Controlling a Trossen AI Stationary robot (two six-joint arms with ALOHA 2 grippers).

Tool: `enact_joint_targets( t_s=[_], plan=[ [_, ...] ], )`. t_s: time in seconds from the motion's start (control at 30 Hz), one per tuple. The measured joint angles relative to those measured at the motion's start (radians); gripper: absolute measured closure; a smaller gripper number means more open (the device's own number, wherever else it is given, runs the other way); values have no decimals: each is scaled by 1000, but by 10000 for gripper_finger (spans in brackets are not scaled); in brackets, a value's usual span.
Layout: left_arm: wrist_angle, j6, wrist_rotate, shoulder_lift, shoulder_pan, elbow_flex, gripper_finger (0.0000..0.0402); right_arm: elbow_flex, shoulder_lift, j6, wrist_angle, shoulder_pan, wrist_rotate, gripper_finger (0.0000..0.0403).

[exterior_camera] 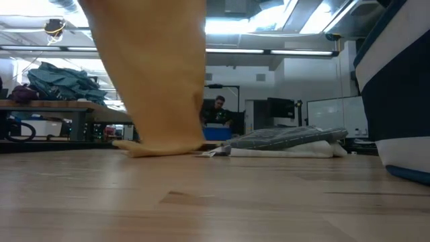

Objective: Fold towel
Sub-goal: Fold the yellow kitchen towel

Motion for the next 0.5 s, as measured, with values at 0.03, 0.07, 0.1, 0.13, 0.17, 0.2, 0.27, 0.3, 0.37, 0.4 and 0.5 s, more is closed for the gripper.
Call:
enact_joint_targets(
  t_s=[0.03, 0.07, 0.1, 0.13, 0.17, 0.2, 0.27, 0.3, 0.37, 0.4, 0.5],
  plan=[
    [29, 44, -4, -11, 11, 5, 401, 0, 0, 10, 26, -12, -7, 389],
    [57, 86, -3, -20, 25, 13, 401, 0, 0, 28, 48, -23, -19, 389],
    [87, 128, -4, -29, 40, 23, 401, 0, 0, 45, 67, -33, -29, 389],
    [113, 168, -3, -37, 53, 31, 401, -1, 0, 67, 90, -42, -46, 389],
    [138, 208, -2, -42, 65, 40, 401, -1, 1, 91, 109, -51, -64, 389],
    [168, 249, 0, -46, 74, 51, 401, -1, 1, 112, 124, -58, -78, 389],
    [230, 347, 2, -51, 85, 71, 401, -1, 1, 136, 147, -64, -91, 389],
    [268, 405, 3, -51, 87, 79, 401, -2, 2, 140, 161, -64, -90, 389],
    [373, 547, 0, -49, 94, 99, 401, -2, 2, 140, 198, -61, -90, 389],
    [439, 632, 2, -48, 96, 105, 401, -2, 2, 140, 220, -60, -94, 389],
    [660, 921, 17, -38, 98, 109, 401, -2, 2, 157, 267, -50, -118, 389]
  ],
)
